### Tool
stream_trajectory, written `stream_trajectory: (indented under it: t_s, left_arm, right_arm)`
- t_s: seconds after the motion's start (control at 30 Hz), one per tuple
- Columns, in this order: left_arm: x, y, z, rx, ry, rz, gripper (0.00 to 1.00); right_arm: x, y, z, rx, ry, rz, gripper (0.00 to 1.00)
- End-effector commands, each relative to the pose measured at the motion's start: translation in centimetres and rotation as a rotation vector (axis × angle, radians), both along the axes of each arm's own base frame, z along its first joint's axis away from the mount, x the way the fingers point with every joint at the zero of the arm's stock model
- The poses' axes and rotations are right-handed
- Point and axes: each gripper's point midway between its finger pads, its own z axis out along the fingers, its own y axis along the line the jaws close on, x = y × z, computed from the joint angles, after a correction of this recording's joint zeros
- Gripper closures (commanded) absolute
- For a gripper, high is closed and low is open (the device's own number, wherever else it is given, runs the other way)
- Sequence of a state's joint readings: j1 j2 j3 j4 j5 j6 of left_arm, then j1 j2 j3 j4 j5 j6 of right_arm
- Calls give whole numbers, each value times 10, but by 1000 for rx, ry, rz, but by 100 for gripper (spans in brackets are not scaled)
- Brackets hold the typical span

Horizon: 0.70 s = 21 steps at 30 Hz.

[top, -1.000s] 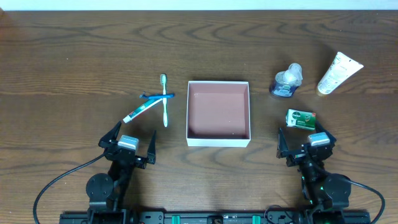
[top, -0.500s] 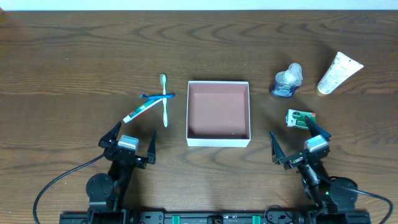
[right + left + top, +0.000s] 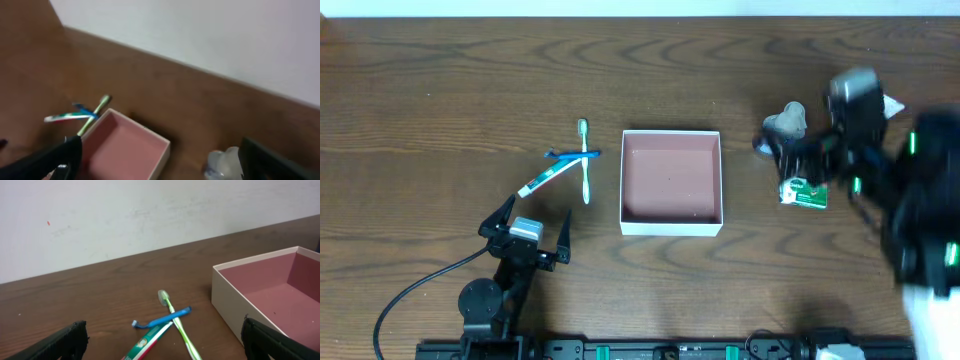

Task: Pack container
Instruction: 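Reach the right gripper to the white Pantene tube and grasp it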

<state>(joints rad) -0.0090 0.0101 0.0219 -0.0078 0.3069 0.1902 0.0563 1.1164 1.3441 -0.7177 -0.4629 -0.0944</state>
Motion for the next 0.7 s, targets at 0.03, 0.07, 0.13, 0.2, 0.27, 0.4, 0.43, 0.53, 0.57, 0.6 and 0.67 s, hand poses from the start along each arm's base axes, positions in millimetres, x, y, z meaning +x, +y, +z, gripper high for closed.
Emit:
stream_trajectory:
  t_s: [0.03,0.07,0.13,0.2,0.27,0.4,0.43,0.53,0.57,0.6,0.67]
  left_arm:
    - [0,0,-16,-1,49,1,2]
    - [0,0,-16,-1,49,1,2]
    - [0,0,-16,-1,49,1,2]
    - [0,0,-16,-1,49,1,2]
    - [0,0,-16,-1,49,1,2]
    - [0,0,-16,-1,49,1,2]
    - [0,0,-16,-1,49,1,2]
    - [0,0,-16,-1,49,1,2]
    - [0,0,-16,-1,49,1,2]
    - [0,0,-16,-1,49,1,2]
    - [0,0,-16,-1,49,1,2]
  right_arm:
    - [31,16,13,24,43,110,1]
    - [39,12,8,6,55,91,1]
    - [57,0,-6,-26,89,26,1]
    - [73,-25,-27,-61,149,-95,1]
    - [81,-51,-42,-71,206,-209,1]
    - [89,-108,-60,-1,295,-402,1]
    - [88,-120,-63,17,312,-441,1]
    - [84,-164,-74,41,352,-551,1]
    - [83,-175,-78,46,365,-577,1]
    - [81,-187,-83,55,379,-605,1]
    - [81,-205,-93,65,404,-645,1]
